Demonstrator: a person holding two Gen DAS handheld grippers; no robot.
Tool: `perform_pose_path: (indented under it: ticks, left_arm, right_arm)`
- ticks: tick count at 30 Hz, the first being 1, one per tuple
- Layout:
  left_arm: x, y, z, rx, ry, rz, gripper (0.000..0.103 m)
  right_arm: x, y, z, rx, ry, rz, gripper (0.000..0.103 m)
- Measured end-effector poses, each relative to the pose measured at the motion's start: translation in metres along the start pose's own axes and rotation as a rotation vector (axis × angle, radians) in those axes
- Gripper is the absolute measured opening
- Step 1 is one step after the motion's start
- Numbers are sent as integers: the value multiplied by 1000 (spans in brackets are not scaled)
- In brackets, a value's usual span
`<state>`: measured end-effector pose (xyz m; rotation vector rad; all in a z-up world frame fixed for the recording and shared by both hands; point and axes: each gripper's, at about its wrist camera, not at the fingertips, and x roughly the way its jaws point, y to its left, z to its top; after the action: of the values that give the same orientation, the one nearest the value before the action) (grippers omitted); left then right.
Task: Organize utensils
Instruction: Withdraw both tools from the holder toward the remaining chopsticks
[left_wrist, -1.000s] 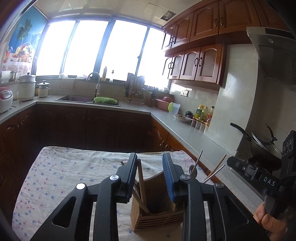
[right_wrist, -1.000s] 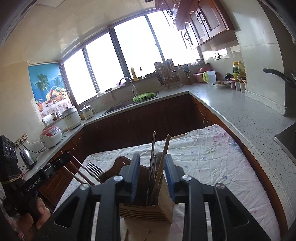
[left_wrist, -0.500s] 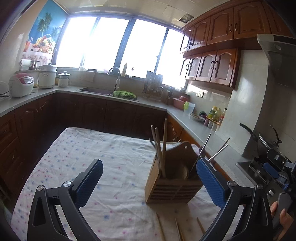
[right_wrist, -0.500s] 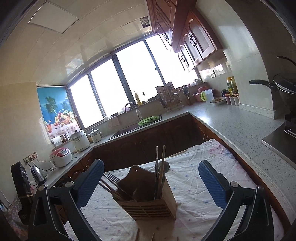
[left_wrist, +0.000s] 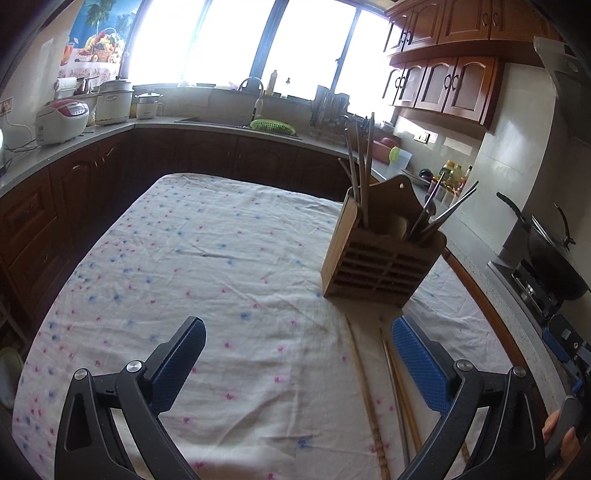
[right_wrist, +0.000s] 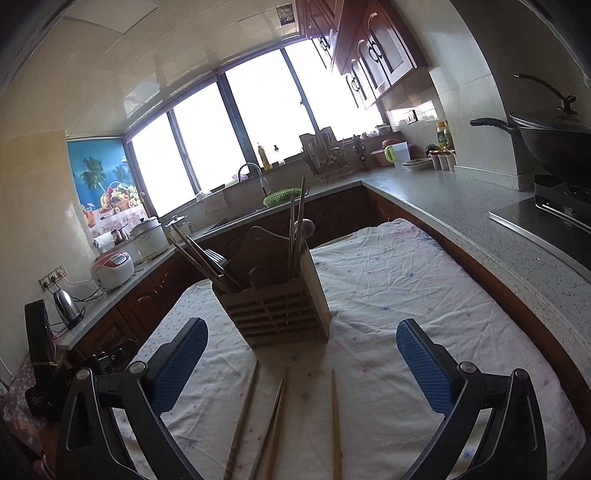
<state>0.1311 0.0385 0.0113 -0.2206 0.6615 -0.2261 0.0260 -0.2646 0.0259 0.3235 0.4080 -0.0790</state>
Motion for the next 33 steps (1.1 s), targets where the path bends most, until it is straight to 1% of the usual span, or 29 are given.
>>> perform_pose_path:
  ticks: [3, 6, 10, 18, 24, 26, 27, 28, 29, 31, 33]
  left_arm:
    - [0, 0, -3, -1, 22, -7, 102]
    - [1, -2, -7, 14, 31, 5, 102]
    - [7, -4, -11, 29, 63, 16, 102]
    - [21, -13, -14, 57, 97, 12, 102]
    - [46, -24, -16, 82, 165, 26, 99]
    - [56, -31, -16, 101, 189, 22, 89]
    - [62, -34, -15, 109, 206, 16, 86]
    - [68, -37, -14, 114, 220, 10, 78]
    - [75, -40, -12, 119, 233, 6, 74]
    - [88, -45, -8, 127, 257, -7, 69]
    - [102, -49, -4, 132, 280, -18, 65]
  right_arm:
    - [-2, 2, -14, -10, 30, -9, 103]
    - [1, 2, -24, -17, 64, -21, 103]
    - [7, 0, -33, -19, 100, -26, 103]
    - [20, 5, -44, -59, 165, -56, 103]
    - [33, 1, -49, -69, 212, -74, 102]
    - [38, 1, -50, -75, 229, -80, 101]
    - [39, 1, -50, -78, 237, -79, 99]
    - [42, 1, -50, -79, 248, -79, 96]
    - [46, 0, -50, -79, 258, -77, 93]
    - [53, -1, -49, -78, 279, -71, 80]
    - [62, -4, -49, -77, 308, -73, 74]
